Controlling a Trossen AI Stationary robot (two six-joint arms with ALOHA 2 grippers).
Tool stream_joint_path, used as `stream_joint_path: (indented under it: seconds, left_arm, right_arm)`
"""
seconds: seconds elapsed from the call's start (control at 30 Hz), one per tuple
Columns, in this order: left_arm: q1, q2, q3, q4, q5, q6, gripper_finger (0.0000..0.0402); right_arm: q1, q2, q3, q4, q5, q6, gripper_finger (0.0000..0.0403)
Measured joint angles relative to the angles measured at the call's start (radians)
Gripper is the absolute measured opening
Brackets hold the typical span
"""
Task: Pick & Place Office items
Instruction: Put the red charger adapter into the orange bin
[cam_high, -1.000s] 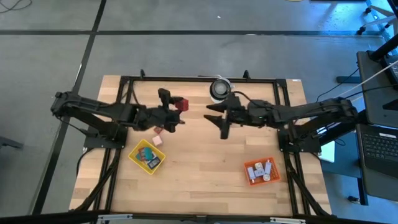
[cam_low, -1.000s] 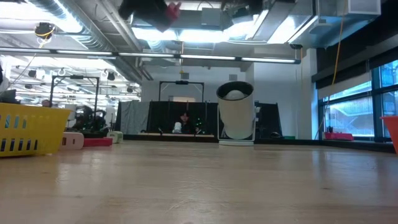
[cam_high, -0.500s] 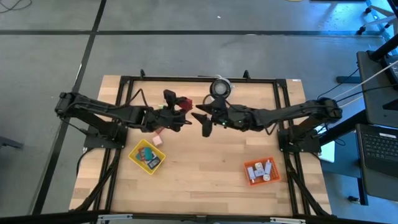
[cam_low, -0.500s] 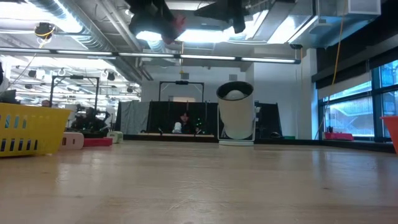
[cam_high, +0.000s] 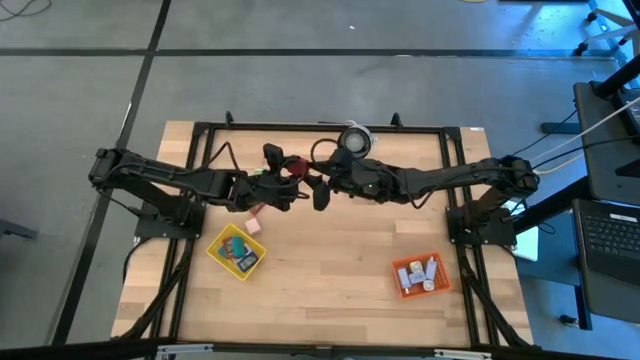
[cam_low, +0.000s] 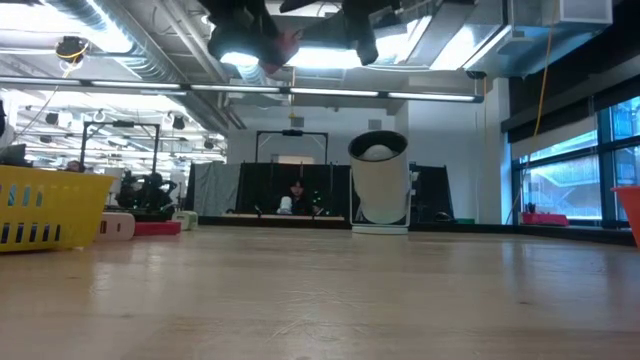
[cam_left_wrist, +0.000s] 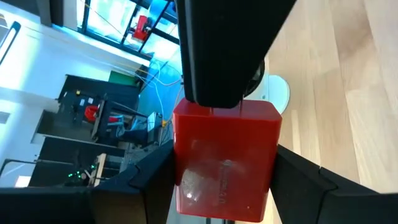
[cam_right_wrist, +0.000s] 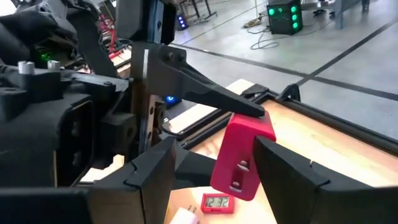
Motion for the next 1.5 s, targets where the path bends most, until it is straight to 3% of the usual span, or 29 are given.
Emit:
stream_joint_path:
  seconds: [0.37, 0.67, 1.0, 1.2, 1.5]
  left_arm:
    - [0.001, 0.001, -0.002, -0.027, -0.026, 0.008, 0.0210]
    - [-0.003, 0.000, 0.002, -0.039, -0.015, -0.008, 0.0210]
    - [-0.003, 0.000, 0.002, -0.045, -0.014, -0.005, 0.0210]
    - [-0.002, 0.000, 0.002, -0.045, -0.010, -0.005, 0.0210]
    - [-0.002, 0.000, 0.002, -0.044, -0.003, -0.003, 0.0210]
  right_arm:
    - [-0.025, 0.027, 0.000, 0.027, -0.049, 0.075, 0.0220]
    - [-0.010, -0.004, -0.001, 0.006, -0.048, -0.033, 0.0222]
    - [-0.012, -0.052, 0.000, -0.124, -0.025, -0.001, 0.0278]
    - [-0.014, -0.048, 0.000, -0.118, 0.021, 0.023, 0.0271]
    - [-0.021, -0.030, -0.001, -0.088, -0.002, 0.048, 0.0266]
